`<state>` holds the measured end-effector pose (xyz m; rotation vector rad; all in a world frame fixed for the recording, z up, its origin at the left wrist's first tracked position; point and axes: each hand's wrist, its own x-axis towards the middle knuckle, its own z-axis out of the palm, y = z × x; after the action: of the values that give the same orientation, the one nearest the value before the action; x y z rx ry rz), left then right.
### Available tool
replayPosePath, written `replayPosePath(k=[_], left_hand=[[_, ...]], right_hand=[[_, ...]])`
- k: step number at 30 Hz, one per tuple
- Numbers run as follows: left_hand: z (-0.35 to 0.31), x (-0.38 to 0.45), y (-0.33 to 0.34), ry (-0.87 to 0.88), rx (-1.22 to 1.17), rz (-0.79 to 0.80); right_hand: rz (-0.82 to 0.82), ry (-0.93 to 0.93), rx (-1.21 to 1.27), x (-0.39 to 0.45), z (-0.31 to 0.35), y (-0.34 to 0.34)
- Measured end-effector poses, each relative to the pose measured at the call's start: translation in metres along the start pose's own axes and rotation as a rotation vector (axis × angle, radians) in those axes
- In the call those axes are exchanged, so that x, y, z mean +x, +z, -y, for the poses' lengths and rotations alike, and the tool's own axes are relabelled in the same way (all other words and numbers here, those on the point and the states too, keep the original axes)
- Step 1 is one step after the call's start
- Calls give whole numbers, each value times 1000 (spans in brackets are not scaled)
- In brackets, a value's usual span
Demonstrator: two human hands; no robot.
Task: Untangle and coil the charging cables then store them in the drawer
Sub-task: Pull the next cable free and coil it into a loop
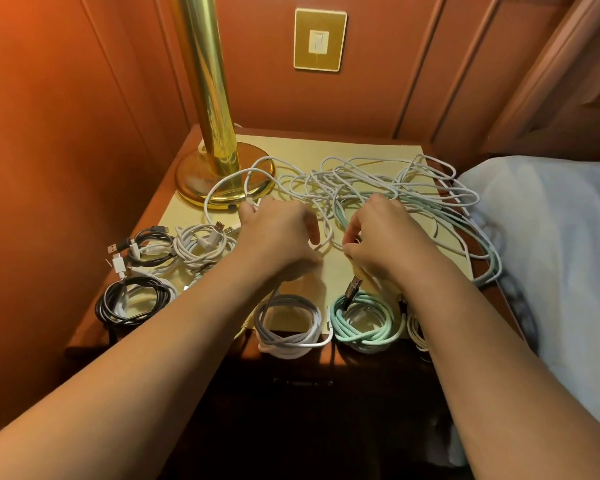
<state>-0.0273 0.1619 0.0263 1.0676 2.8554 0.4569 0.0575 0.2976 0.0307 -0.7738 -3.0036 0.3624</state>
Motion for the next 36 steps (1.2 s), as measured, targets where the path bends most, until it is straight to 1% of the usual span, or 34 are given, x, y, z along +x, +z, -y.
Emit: replayPosePath(k=[2,3,10,12,14,16,17,19,22,23,25,28,31,34,36], left_hand=[[3,1,-2,-15,-26,-19],[4,1,-4,-20,-39,-37],[13,5,-15,-80,-168,-171],[16,5,-15,-45,-184,-212],[13,4,-15,77,-207,-267],[9,4,-12,214,-225,-332],[8,4,-10,254,-232,-356],[6,6,-8,260,-253,-362],[7,6,-8,274,-344,-360],[7,5,-11,303,-404,-364],[3,1,-18,330,-573,-291],[-1,-1,-26,311,-815,-160],[3,1,-35,269,-1012,-77],[9,1,-50,203,-1192,-77],[11,0,-57,143,-1333,-145]], right_hand=[[14,-44,55,-1,-2,-2],[-5,-58,99,-1,-4,-4],[-338,-139,308,3,-18,-19],[-416,-186,314,1,-19,-19],[-449,-230,304,-2,-17,-19],[-452,-270,322,-4,-15,-19],[-456,-288,333,-6,-14,-20],[-452,-312,377,-7,-12,-20],[-377,-315,483,-7,-12,-20],[-346,-308,491,-7,-13,-19],[-294,-286,461,-6,-13,-16],[-249,-232,440,-1,-15,-11],[-273,-176,443,5,-16,-8],[-318,-113,386,10,-21,-4],[-295,-55,327,11,-25,-4]])
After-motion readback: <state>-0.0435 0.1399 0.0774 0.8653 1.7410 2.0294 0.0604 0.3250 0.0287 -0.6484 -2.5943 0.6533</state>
